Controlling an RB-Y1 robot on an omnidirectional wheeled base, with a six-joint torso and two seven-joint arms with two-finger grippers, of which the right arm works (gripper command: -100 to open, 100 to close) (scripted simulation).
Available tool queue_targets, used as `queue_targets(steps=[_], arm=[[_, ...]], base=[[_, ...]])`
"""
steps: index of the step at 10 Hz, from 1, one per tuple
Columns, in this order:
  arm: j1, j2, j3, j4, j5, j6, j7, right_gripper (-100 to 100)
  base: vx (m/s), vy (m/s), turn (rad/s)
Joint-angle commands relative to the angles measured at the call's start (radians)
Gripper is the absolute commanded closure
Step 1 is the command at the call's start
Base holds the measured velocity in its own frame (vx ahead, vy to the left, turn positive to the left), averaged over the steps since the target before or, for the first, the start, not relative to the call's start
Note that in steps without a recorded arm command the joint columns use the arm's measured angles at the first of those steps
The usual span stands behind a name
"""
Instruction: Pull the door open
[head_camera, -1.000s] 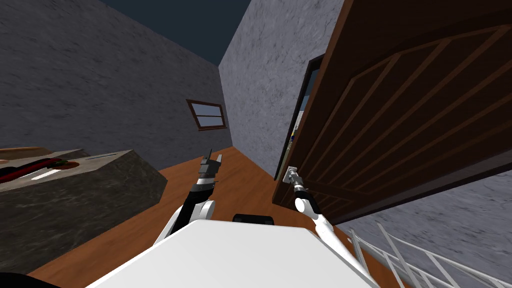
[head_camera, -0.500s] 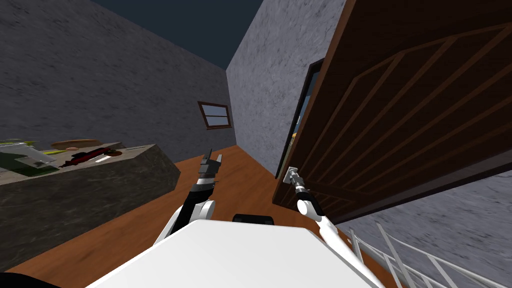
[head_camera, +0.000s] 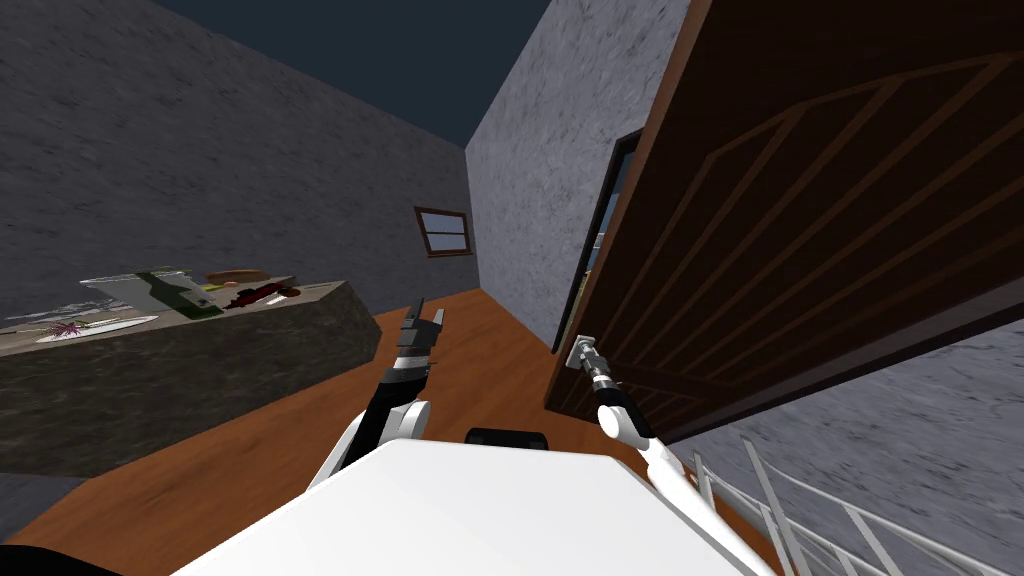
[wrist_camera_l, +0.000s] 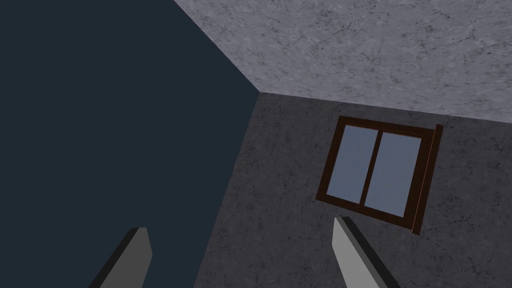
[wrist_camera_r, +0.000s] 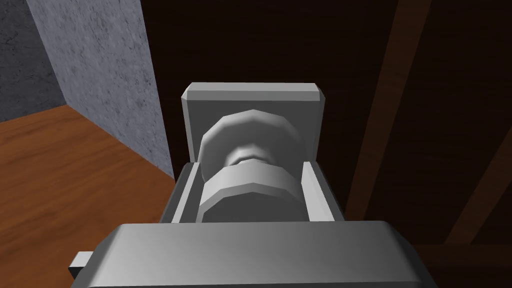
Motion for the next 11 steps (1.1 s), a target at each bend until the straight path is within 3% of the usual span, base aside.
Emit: queue_targets(steps=[1, 3, 4, 11], arm=[[0.005, -0.016, 0.018, -0.007, -0.001, -0.010, -0.014, 100], [0.015, -0.035, 0.035, -0.018, -0.004, -0.020, -0.027, 100], [0.012, -0.028, 0.028, -0.016, -0.004, -0.014, -0.020, 100], [0.047, -0.104, 0.096, -0.044, 0.009, -0.063, -0.089, 100]], base=[[-0.218, -0.099, 0.135], [-0.238, -0.075, 0.142], [-0.102, -0.029, 0.042], [-0.190, -0.056, 0.120]])
